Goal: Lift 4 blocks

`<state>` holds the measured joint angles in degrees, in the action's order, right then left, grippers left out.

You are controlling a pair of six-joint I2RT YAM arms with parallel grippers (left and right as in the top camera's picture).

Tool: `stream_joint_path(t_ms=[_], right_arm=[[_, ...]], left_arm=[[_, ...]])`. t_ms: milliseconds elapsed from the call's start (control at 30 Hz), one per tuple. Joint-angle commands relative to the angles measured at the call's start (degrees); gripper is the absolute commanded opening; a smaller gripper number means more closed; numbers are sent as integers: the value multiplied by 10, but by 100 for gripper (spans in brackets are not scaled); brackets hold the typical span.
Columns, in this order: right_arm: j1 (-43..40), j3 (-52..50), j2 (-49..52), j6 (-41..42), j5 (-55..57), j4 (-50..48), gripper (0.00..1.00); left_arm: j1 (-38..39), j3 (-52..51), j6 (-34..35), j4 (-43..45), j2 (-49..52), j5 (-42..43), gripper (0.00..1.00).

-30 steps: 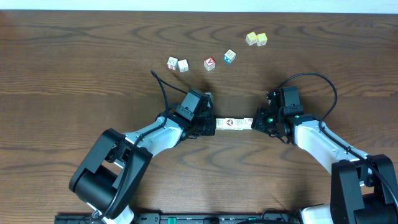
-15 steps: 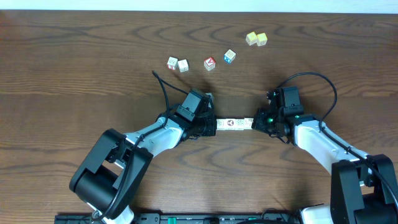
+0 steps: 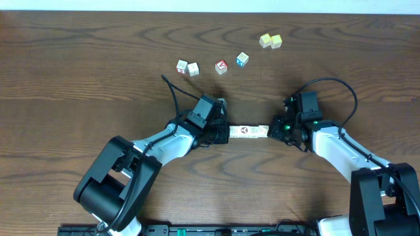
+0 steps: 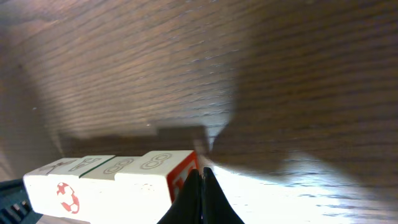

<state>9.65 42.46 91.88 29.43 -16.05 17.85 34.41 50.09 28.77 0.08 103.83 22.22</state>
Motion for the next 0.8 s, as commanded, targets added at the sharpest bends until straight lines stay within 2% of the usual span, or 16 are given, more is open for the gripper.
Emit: stream_joint_path(t_ms=[0, 133, 567, 767], right_arm=[[-5, -1, 3, -9, -3, 5, 1], [-5, 5, 3, -9, 13, 19, 4], [-5, 21, 3, -8, 49, 56, 4], [-5, 53, 3, -8, 74, 112, 12]], left_arm=[[3, 0, 7, 0, 7, 4, 7], [3, 0, 7, 0, 7, -9, 7], [-2, 0, 7, -2, 5, -24, 7], [-33, 0, 7, -14, 2, -24, 8]])
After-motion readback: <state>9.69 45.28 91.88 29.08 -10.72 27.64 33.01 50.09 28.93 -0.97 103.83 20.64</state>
